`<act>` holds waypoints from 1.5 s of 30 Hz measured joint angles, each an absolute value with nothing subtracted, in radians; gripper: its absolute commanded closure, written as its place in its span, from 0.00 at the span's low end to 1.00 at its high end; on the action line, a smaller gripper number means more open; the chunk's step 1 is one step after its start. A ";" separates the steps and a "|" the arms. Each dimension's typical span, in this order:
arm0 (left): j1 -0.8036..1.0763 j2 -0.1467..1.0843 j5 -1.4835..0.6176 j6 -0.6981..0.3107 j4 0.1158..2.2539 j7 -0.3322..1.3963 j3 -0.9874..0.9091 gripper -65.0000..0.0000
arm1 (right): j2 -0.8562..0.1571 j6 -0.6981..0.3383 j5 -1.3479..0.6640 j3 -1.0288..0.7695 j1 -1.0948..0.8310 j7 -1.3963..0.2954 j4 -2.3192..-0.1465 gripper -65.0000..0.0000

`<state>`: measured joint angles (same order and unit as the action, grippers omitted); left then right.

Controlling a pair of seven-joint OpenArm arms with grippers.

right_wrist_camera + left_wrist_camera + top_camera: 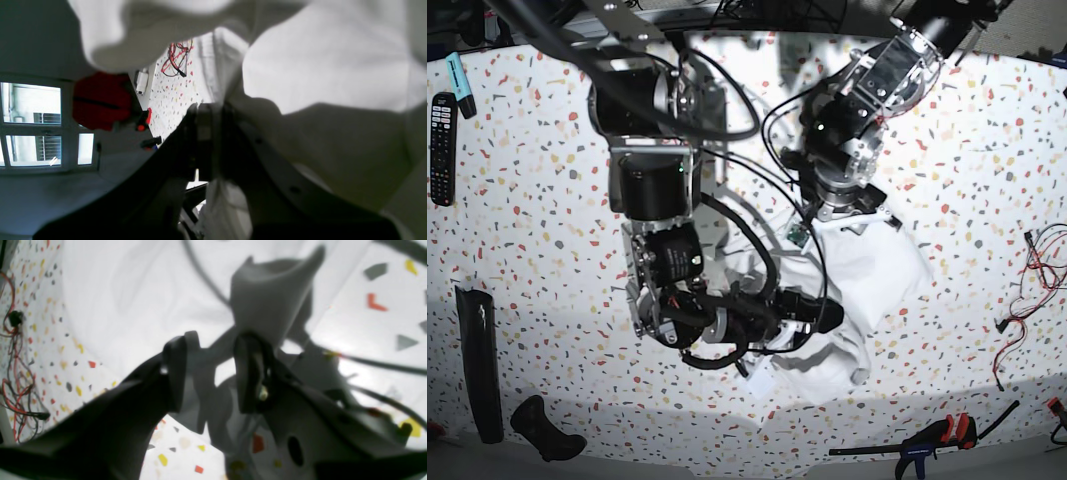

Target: Fold the T-shirt properly

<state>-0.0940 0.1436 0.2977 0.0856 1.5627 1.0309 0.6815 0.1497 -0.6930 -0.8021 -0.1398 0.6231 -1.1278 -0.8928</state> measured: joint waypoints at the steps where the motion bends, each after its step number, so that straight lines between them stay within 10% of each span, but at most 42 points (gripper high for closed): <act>1: -0.094 0.141 0.298 0.086 1.563 1.031 0.682 0.62 | 0.149 -0.693 -0.802 -0.139 0.623 -1.131 -0.893 1.00; 45: -0.057 0.091 0.459 0.077 1.818 1.175 0.682 0.62 | 0.150 -0.693 -0.817 -0.046 0.615 -1.261 -0.893 1.00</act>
